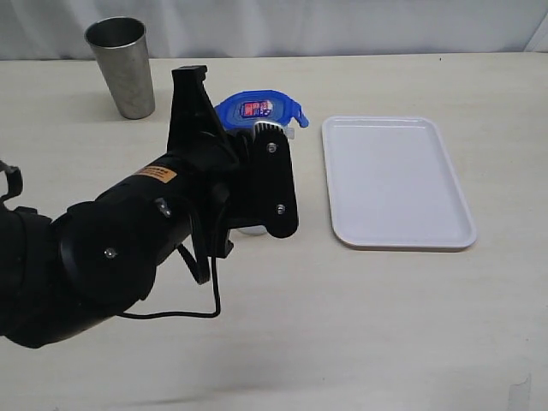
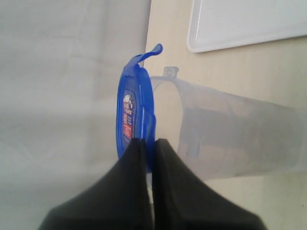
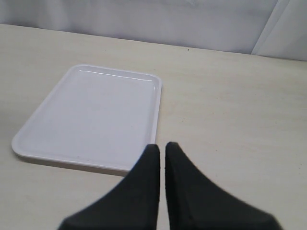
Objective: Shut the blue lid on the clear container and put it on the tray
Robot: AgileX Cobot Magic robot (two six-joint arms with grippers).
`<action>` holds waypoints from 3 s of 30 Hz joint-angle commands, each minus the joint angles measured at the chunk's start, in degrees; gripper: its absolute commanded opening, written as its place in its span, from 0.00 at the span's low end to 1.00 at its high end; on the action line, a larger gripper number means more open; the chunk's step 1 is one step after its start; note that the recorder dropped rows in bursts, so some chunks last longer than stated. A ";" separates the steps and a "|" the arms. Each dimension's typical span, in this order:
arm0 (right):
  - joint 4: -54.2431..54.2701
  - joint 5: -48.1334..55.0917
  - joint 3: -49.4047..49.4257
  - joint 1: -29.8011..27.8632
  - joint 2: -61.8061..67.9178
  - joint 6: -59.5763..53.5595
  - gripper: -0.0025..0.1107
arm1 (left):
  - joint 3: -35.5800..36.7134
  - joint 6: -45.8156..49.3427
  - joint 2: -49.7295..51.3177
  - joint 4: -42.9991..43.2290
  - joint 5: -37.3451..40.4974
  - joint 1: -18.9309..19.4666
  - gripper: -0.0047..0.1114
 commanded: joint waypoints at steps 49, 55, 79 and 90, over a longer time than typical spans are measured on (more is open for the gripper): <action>0.37 -0.19 0.10 -0.13 -0.21 0.24 0.06 | 0.10 1.70 -0.42 -3.37 4.42 -0.12 0.04; 0.37 -0.19 0.10 -0.13 -0.21 0.24 0.06 | 0.10 1.70 -0.42 -2.98 5.17 -0.12 0.04; 0.37 -0.19 0.10 -0.13 -0.21 0.24 0.06 | 0.10 1.70 -0.42 -3.12 3.13 -0.12 0.04; 0.37 -0.19 0.10 -0.13 -0.21 0.24 0.06 | 0.10 1.70 -0.42 -3.22 3.76 -0.12 0.04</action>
